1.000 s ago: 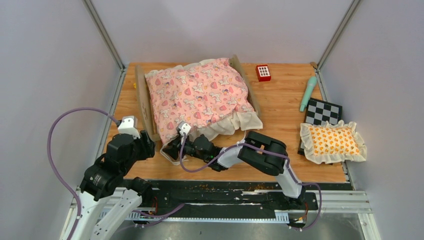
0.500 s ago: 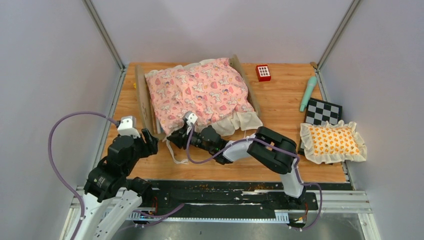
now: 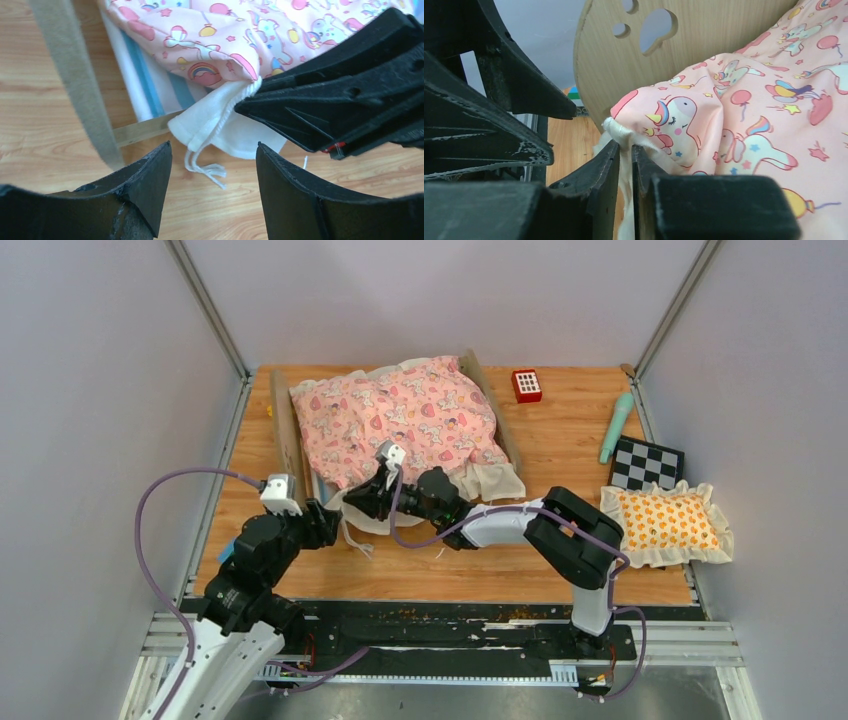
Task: Set up the pet bed
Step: Cross the ropes on the bed frame.
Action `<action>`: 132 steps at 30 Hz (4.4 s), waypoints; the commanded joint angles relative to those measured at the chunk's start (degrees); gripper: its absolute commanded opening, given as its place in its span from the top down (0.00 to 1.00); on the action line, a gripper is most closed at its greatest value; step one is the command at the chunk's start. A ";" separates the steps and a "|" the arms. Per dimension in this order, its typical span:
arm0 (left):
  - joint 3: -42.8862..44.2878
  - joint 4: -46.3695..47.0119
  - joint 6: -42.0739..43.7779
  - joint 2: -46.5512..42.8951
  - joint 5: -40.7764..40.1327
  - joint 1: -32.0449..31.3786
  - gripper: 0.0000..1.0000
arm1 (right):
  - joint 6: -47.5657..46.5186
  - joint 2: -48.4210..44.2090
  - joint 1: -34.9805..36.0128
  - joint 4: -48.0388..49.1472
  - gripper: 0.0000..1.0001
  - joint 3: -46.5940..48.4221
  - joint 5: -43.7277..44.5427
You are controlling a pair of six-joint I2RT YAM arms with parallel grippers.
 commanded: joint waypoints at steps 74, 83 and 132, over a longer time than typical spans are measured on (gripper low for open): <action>11.09 -9.18 -1.39 4.20 7.72 0.27 1.00 | 3.76 -6.44 0.73 2.29 0.77 -3.26 -14.07; 11.62 -9.64 -1.07 4.45 7.92 0.27 1.00 | 3.33 -2.02 2.54 2.95 0.73 -0.86 -16.08; 13.73 -12.84 -3.68 2.78 4.88 0.27 0.10 | 5.33 -5.25 3.49 4.01 1.00 -4.51 -19.35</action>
